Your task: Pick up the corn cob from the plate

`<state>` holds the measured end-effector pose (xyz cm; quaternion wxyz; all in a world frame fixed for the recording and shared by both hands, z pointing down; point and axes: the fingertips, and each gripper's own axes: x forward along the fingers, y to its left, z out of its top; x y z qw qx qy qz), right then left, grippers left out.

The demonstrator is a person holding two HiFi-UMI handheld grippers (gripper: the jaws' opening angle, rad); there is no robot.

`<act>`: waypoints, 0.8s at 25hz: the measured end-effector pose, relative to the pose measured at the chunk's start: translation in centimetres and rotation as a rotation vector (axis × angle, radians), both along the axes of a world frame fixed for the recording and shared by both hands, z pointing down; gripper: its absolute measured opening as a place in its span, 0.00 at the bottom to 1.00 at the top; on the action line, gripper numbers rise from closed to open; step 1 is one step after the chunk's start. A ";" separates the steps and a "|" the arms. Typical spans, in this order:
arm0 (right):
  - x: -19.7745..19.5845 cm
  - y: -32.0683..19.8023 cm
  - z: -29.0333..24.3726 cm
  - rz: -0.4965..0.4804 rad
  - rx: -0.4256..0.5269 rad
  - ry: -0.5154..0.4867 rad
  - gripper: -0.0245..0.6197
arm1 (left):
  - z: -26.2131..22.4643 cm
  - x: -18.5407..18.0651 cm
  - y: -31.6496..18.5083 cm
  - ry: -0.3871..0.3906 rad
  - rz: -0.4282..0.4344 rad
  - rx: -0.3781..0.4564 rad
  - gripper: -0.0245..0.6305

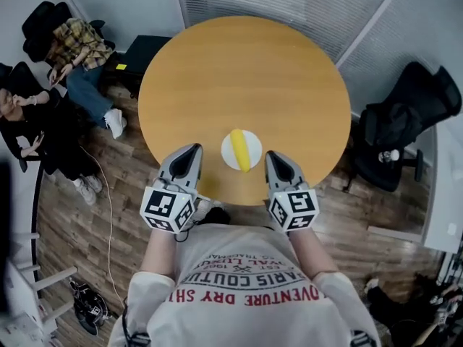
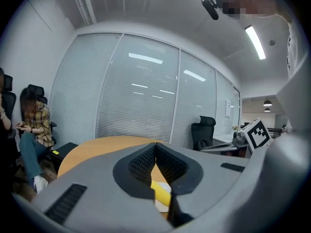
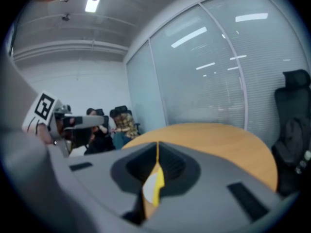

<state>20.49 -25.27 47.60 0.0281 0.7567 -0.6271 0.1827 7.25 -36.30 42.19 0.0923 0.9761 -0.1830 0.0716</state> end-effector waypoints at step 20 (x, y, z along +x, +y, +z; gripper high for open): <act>-1.3 -7.2 18.0 0.037 -0.549 -0.146 0.40 | 10.5 1.0 -9.4 -0.102 0.150 -0.216 0.09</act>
